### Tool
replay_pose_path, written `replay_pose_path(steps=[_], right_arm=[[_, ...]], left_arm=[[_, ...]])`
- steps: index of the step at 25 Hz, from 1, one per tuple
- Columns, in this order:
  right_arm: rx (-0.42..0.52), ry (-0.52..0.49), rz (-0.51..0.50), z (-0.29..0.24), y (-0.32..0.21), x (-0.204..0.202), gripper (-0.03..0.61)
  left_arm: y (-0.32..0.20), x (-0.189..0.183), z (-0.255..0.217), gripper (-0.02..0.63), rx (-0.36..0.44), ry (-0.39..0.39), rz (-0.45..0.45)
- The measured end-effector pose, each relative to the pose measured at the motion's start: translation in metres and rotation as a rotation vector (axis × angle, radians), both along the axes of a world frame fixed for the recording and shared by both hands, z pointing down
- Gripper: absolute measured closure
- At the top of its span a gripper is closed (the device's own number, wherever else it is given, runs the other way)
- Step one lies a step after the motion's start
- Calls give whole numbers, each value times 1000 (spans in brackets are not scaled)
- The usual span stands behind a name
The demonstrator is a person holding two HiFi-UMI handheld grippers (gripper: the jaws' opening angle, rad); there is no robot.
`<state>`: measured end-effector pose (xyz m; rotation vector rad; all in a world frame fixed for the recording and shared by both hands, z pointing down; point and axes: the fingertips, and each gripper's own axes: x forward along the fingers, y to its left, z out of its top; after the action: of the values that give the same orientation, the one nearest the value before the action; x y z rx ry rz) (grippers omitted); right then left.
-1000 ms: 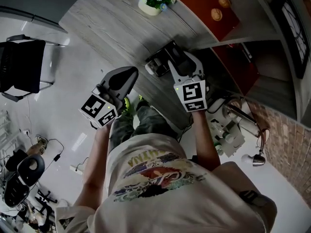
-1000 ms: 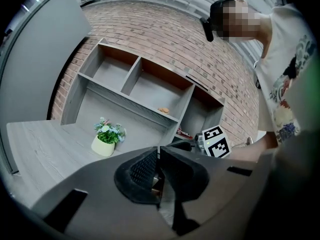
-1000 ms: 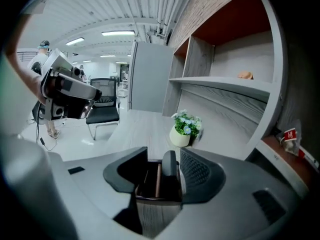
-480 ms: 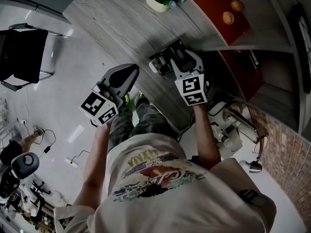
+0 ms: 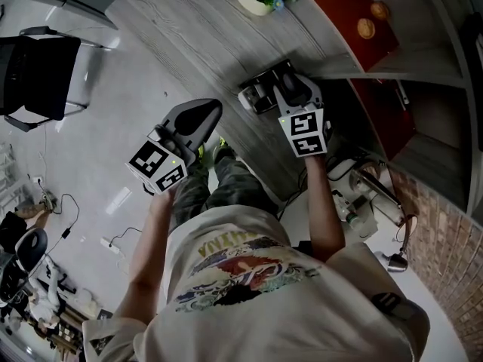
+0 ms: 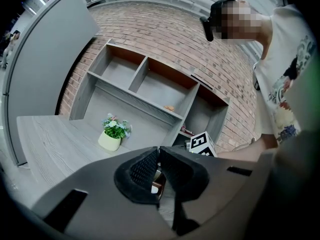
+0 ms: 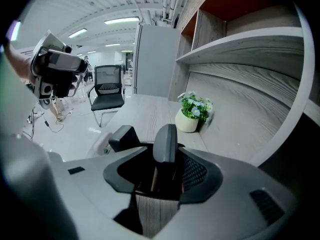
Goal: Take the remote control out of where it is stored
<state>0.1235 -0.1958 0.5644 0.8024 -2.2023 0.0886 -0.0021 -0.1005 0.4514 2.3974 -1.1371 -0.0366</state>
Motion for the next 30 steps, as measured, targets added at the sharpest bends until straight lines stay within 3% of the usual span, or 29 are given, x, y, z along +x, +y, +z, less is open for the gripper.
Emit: replay_pose_path(steps=[3,6,30], right_arm=[[13,7,15,0,-1,2,397],[25,-4,40,-2,-4,6,453],[46,-108,73,-55,11,12,459]], left_arm=[[2,-1,-2,607,0,-3,0],[5,-2,-3,607,-2,-10,-4],[19,16,-40,607,61,-33,44]])
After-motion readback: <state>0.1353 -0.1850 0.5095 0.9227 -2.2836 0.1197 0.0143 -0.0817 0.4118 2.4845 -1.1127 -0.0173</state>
